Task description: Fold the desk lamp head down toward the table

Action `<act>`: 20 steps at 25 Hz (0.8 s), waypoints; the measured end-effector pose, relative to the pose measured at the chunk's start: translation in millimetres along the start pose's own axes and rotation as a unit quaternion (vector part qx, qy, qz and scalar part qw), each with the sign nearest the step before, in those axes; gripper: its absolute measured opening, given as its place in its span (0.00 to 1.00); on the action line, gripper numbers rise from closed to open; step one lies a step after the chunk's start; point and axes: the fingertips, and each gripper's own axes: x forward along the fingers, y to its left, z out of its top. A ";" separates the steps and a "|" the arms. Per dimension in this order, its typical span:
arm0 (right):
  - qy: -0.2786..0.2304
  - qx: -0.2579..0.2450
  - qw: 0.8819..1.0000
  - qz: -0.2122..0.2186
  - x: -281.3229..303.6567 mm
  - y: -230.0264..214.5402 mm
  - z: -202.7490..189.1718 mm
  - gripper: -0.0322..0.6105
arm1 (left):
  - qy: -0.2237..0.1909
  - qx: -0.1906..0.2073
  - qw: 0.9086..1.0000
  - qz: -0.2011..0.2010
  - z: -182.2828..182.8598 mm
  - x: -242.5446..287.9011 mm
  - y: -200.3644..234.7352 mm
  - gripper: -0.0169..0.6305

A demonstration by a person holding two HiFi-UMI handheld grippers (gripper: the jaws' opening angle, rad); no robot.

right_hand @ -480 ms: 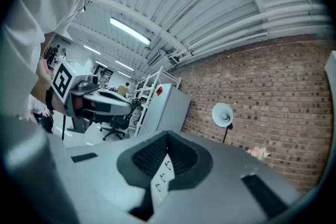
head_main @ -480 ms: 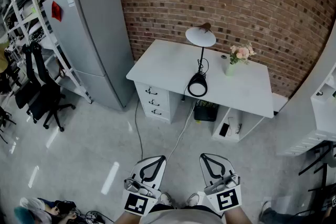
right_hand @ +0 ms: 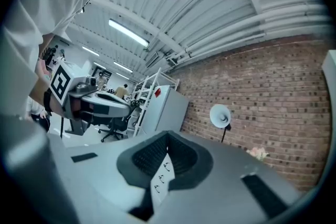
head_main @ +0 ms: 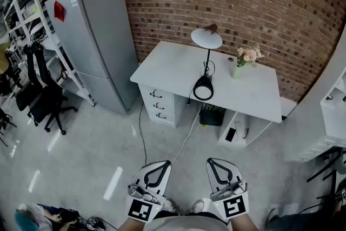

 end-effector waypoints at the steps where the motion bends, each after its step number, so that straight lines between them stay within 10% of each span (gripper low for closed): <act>1: 0.000 0.002 1.000 -0.001 -0.4 -0.7 -0.6 0.08 | -0.001 0.002 1.000 0.000 0.5 0.8 -0.3 0.04; 15: -0.004 -0.031 0.999 0.013 -30.4 -43.8 -18.2 0.08 | 0.003 -0.001 1.000 0.012 9.6 43.0 -30.8 0.04; 20: -0.004 -0.038 0.999 0.029 -41.4 -58.6 -29.9 0.08 | -0.009 -0.059 0.997 0.058 13.0 54.0 -36.8 0.04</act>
